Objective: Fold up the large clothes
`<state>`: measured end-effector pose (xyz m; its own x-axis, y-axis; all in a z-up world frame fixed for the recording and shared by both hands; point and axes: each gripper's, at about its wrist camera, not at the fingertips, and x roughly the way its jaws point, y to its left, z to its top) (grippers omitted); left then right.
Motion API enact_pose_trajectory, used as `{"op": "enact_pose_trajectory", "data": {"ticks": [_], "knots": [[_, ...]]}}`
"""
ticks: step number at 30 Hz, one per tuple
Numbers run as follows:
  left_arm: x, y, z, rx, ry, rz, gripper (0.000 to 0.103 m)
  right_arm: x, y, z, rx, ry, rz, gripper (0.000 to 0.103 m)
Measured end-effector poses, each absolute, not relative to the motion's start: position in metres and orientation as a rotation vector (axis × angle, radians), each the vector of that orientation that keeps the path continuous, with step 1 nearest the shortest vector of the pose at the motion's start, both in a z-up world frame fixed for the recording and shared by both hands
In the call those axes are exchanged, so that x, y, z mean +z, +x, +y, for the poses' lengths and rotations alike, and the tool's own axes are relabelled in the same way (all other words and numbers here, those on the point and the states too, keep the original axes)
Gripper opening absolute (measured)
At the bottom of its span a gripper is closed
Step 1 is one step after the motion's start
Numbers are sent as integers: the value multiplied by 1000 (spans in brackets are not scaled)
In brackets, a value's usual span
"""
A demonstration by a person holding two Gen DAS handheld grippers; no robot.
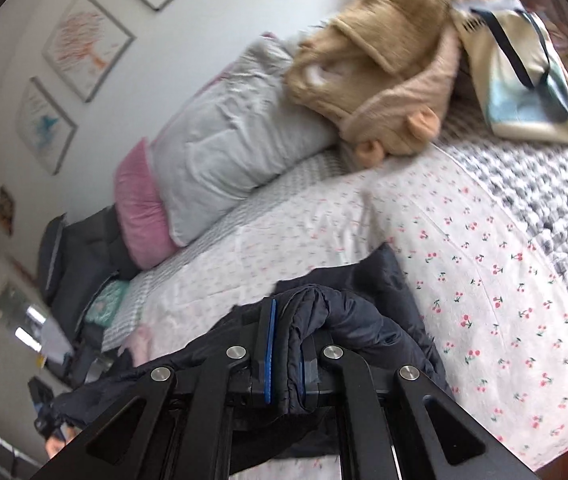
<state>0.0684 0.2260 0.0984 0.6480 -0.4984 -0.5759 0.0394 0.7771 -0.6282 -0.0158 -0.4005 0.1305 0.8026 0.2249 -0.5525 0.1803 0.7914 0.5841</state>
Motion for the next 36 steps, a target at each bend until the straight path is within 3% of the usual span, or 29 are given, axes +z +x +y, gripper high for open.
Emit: {"op": "enact_pose_trajectory", "data": {"ticks": [12, 18, 19, 20, 21, 22, 24, 25, 29, 36], "knots": [[-26, 173, 185, -153, -450, 1018, 16, -2, 97, -392, -194, 534, 908, 12], [-27, 183, 172, -158, -344, 1048, 19, 0, 111, -382, -161, 416, 924, 25], [-22, 181, 173, -155, -353, 1046, 21, 3, 110, -382, -140, 436, 922, 36], [-14, 177, 175, -158, -370, 1037, 25, 7, 106, -382, -114, 461, 915, 62], [-8, 174, 177, -165, -382, 1025, 28, 15, 102, -382, -83, 487, 897, 76], [1, 166, 180, -183, -396, 1000, 39, 27, 93, -381, -39, 504, 860, 91], [13, 153, 182, -199, -396, 957, 71, 45, 82, -373, -22, 462, 823, 91], [19, 144, 183, -202, -385, 927, 93, 55, 73, -366, -14, 400, 815, 92], [34, 108, 175, -281, -271, 895, 95, 60, 51, -331, 54, 211, 863, 92], [11, 84, 137, -477, -21, 1013, 95, 3, 39, -257, 156, -141, 1128, 92]]}}
